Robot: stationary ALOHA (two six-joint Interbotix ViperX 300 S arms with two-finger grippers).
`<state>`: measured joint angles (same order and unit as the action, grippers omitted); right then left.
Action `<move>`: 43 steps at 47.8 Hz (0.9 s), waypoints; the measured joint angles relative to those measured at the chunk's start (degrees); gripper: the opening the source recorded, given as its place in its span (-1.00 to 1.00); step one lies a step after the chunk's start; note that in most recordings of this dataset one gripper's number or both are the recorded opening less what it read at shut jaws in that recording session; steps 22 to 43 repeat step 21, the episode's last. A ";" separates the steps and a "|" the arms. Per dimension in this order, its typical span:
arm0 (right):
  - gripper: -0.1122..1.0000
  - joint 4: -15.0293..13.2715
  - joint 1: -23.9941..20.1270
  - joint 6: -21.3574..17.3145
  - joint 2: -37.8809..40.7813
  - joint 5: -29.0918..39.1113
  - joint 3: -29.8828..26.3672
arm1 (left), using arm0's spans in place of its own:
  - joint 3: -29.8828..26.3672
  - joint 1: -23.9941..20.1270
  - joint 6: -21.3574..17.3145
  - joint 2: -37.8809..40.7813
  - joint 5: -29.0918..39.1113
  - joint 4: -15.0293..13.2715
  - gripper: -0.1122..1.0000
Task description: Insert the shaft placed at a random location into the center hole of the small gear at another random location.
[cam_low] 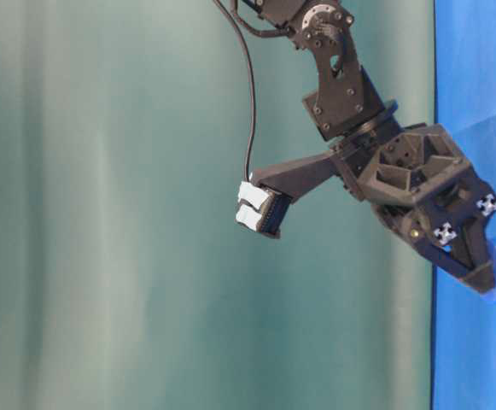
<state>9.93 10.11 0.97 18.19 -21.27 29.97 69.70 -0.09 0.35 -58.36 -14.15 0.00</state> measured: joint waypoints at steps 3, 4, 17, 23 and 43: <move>0.58 0.09 0.00 -0.09 -0.09 0.09 0.00 | 0.00 0.09 0.00 0.00 0.00 0.00 -0.80; 0.62 0.09 -0.09 -0.09 0.00 0.18 -0.09 | 0.00 0.00 0.00 0.00 0.00 0.09 -0.80; 0.49 0.18 -0.18 0.26 -0.79 0.44 0.00 | 0.00 0.00 0.00 -0.09 0.00 0.09 -0.80; 0.49 0.09 -0.18 0.44 -2.29 0.97 0.00 | 0.00 0.00 0.00 0.00 0.00 0.09 -0.80; 0.49 0.09 -0.18 0.44 -2.29 0.97 0.00 | 0.00 0.00 0.00 0.00 0.00 0.09 -0.80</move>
